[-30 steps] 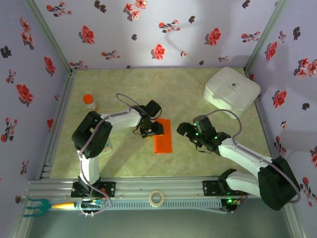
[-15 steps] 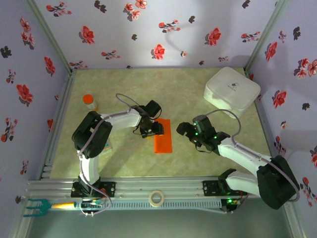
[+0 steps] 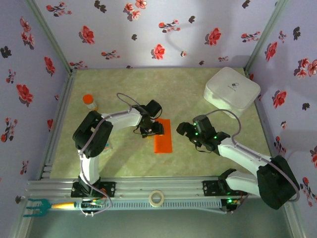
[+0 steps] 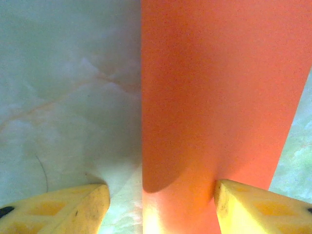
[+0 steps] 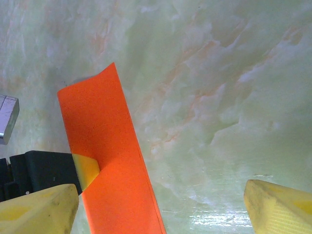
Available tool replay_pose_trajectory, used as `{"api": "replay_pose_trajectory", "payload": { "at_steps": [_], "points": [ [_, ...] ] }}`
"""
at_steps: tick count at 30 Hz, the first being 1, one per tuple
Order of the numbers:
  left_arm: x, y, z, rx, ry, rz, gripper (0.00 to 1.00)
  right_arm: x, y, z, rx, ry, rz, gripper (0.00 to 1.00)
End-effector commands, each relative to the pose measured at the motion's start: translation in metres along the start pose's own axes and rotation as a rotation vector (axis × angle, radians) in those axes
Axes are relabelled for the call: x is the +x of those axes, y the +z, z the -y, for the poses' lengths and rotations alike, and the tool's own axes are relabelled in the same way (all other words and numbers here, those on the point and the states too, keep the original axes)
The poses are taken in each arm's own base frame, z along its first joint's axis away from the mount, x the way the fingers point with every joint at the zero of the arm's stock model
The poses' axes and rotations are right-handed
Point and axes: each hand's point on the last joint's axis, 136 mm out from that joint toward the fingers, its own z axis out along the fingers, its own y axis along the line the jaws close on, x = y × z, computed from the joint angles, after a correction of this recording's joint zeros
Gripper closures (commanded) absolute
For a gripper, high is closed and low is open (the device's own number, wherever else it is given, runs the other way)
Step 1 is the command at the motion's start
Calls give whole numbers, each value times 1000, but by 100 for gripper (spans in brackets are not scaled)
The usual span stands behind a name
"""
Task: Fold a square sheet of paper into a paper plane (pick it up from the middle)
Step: First fold the square sheet of paper in half at the center of the table.
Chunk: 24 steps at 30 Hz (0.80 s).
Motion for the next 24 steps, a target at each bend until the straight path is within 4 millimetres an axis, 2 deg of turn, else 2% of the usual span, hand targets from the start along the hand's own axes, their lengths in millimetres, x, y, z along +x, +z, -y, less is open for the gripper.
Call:
{"api": "replay_pose_trajectory", "payload": {
  "at_steps": [1, 24],
  "points": [
    [15, 48, -40, -145, 30, -56, 38, 0, 1, 2, 6, 14, -4, 11],
    [16, 53, -41, -148, 10, -60, 38, 5, 7, -6, -33, 9, -41, 16]
  ]
}}
